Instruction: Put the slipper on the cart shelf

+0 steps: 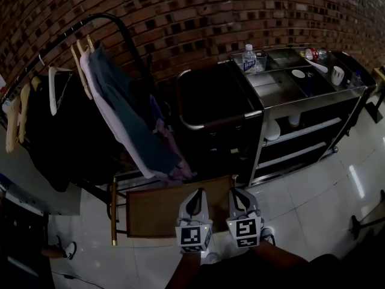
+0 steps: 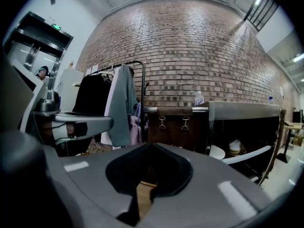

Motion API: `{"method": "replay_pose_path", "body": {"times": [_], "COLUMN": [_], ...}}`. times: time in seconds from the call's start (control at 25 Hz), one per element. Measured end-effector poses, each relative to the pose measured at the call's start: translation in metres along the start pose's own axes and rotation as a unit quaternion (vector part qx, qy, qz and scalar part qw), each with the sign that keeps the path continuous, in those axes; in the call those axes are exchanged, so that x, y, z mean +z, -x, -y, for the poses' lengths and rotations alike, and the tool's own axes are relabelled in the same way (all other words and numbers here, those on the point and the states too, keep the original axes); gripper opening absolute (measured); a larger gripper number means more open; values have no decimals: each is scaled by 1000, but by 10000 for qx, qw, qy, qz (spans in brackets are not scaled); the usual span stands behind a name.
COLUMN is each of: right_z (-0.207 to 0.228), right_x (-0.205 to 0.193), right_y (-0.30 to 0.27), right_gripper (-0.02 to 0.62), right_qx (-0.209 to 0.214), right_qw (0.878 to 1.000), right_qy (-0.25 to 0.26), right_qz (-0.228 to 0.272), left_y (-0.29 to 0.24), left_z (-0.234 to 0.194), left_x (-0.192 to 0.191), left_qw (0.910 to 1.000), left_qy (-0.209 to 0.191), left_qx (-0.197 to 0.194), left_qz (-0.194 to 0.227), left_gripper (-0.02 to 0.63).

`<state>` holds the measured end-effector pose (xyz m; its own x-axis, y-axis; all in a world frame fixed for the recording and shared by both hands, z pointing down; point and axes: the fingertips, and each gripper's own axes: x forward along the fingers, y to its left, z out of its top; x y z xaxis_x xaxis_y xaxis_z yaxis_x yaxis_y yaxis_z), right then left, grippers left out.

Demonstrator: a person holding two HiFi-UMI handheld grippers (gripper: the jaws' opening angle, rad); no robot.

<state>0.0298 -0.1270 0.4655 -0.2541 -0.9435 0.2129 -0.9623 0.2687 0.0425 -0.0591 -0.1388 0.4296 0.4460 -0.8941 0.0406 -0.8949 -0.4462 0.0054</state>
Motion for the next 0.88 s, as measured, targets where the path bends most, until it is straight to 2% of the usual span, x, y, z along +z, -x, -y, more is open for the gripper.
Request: {"method": "replay_pose_path", "body": {"times": [0.32,0.48,0.64,0.88], "right_z": [-61,-72,-82,-83], "right_x": [25,26,29,28], "right_y": [-3,-2,0,-2], "right_gripper": [2,2,2,2], "right_qx": [-4,10,95,84], "right_qw": [9994,9991,9990,9987], "right_qy": [208,253,64,205], "right_qz": [291,333,439,452], "left_y": [38,45,54,67], "left_z": [-55,-62,-70,-77], "left_x": [-13,-22,-14,-5], "left_qw": [9998,9998,9998,9994], "left_qy": [206,193,148,-12], "left_qx": [85,74,134,243], "left_qz": [19,-6,92,236], "left_gripper": [15,15,15,15]}}
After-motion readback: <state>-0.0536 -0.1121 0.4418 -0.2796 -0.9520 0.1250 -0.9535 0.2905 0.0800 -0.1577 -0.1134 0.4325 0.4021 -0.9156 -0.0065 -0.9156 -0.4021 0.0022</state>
